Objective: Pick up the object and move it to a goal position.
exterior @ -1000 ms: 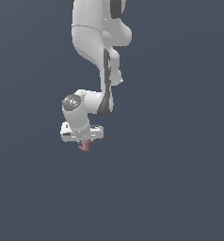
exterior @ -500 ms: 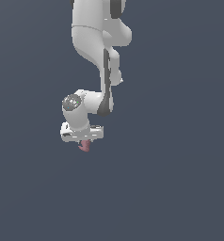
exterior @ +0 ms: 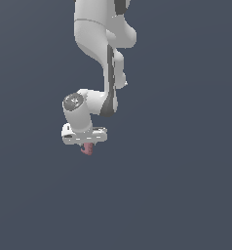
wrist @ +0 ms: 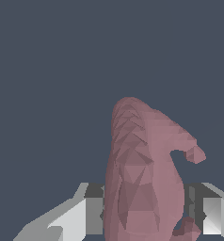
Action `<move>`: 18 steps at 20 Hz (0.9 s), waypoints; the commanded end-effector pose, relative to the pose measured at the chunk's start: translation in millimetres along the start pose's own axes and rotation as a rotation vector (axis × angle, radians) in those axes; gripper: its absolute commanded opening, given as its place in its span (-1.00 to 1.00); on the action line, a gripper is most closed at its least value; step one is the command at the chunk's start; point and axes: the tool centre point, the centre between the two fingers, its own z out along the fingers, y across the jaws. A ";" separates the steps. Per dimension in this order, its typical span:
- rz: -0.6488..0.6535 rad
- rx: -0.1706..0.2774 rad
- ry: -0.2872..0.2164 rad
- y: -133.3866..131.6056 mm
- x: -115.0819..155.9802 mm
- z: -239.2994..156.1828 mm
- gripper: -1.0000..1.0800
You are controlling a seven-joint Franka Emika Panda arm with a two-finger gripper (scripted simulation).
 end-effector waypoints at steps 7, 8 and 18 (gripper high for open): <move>0.000 0.000 0.001 -1.3 -10.8 -54.6 -1.00; 0.000 0.000 0.001 -1.6 -12.6 -63.7 -1.00; 0.000 0.000 0.001 -4.1 -34.4 -174.3 -1.00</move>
